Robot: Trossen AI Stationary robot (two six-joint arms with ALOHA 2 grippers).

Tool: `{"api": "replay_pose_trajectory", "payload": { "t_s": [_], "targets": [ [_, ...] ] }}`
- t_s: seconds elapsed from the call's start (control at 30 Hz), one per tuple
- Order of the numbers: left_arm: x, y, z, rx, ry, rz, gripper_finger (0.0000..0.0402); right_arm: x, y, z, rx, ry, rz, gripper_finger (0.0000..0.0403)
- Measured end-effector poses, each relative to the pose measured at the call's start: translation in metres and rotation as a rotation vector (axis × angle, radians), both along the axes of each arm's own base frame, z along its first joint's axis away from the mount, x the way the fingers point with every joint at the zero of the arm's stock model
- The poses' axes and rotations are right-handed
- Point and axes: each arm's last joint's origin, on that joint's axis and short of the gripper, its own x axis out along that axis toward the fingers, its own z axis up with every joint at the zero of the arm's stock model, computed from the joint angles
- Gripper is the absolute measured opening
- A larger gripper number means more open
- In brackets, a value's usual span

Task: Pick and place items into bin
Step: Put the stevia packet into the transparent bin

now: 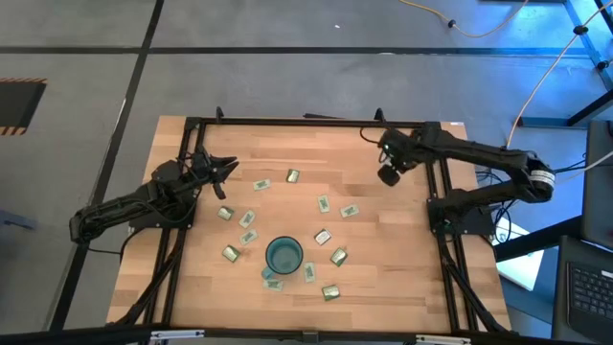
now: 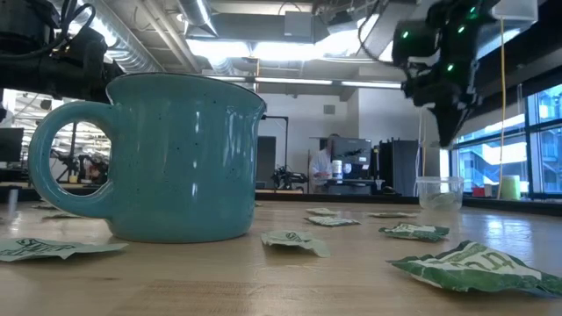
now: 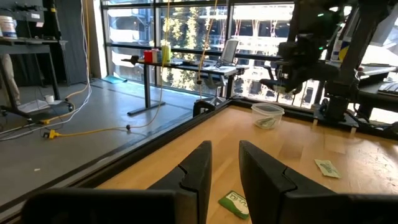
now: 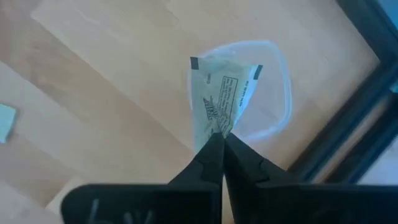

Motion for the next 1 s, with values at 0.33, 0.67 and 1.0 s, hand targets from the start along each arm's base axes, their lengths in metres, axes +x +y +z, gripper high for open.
{"api": "replay_pose_trajectory", "payload": {
  "t_s": [0.33,0.67,1.0],
  "targets": [
    [0.0,0.0,0.0,0.0,0.0,0.0,0.0074,0.01,-0.039,-0.042,0.099,0.159,-0.036,0.001],
    [0.0,0.0,0.0,0.0,0.0,0.0,0.0074,0.017,-0.046,-0.065,0.137,0.24,-0.037,0.002],
    [0.0,0.0,0.0,0.0,0.0,0.0,0.0075,0.008,-0.041,-0.042,0.065,0.187,-0.047,0.0105]
  ]
}}
